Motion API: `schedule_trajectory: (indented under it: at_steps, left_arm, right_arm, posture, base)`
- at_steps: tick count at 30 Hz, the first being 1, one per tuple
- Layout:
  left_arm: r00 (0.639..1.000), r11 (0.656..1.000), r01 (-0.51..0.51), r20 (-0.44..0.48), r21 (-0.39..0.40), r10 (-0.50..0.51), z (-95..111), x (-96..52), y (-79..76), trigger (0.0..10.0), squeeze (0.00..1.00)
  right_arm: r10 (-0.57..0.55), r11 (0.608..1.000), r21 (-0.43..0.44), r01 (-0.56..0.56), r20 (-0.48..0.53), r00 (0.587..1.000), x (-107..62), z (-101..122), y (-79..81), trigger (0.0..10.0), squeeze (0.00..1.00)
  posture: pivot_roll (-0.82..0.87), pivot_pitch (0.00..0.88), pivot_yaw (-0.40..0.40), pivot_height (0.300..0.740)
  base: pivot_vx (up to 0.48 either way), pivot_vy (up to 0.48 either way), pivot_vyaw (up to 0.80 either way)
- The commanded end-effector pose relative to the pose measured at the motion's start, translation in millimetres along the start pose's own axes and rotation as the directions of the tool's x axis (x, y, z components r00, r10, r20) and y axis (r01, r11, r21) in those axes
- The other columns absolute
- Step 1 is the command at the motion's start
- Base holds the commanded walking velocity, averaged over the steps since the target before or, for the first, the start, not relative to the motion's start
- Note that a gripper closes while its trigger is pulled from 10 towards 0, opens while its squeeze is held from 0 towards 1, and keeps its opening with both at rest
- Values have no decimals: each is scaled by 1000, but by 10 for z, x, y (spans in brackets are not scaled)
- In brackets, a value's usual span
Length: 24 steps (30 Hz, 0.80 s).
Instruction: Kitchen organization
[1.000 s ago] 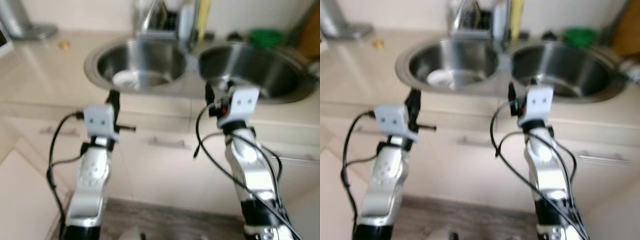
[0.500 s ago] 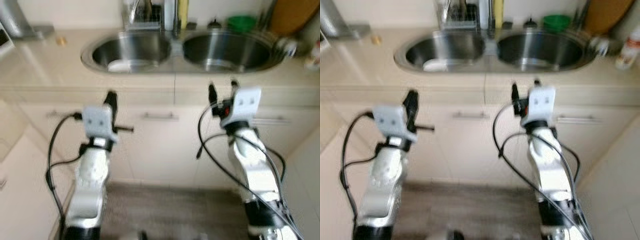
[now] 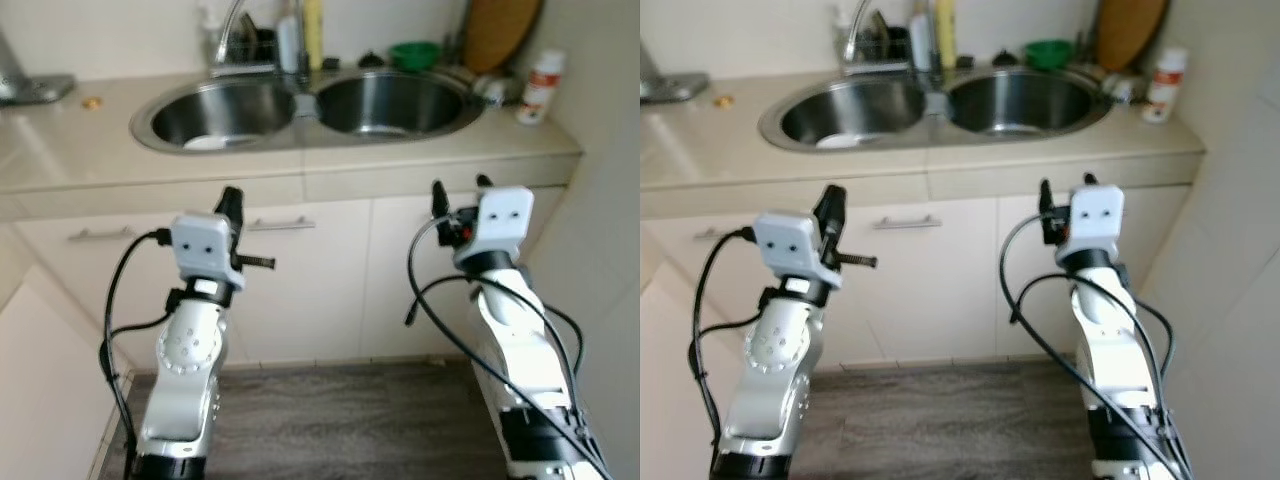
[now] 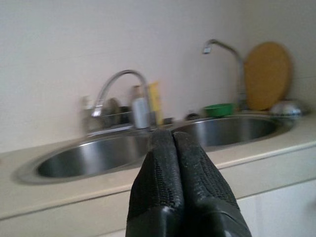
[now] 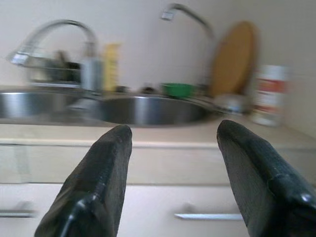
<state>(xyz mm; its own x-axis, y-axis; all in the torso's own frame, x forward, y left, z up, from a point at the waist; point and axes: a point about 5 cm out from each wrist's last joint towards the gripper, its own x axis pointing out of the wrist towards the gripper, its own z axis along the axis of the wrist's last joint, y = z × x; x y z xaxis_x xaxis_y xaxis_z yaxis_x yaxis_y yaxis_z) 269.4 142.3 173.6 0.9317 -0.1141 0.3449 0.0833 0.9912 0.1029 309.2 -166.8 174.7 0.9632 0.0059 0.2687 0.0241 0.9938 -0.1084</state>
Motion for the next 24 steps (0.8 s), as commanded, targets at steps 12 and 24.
schedule_trajectory:
  at_steps: [12, 24]
  left_arm:
    - [1000, 1000, -5, -11, 18, 5, -13, 2, 56, 10000, 0]
    - [1000, 1000, -5, 4, 30, 5, -5, -8, 51, 10000, 0]
  right_arm:
    - [11, 1000, -23, -11, -3, 1000, -7, -1, 27, 10000, 0]
    - [-35, 981, -190, 37, 11, 999, -50, -6, -79, 10000, 0]
  posture:
    - [8, 7, 23, 740]
    - [-2, 18, 22, 740]
  base:
    - [0, 480, -400]
    - [0, 200, -800]
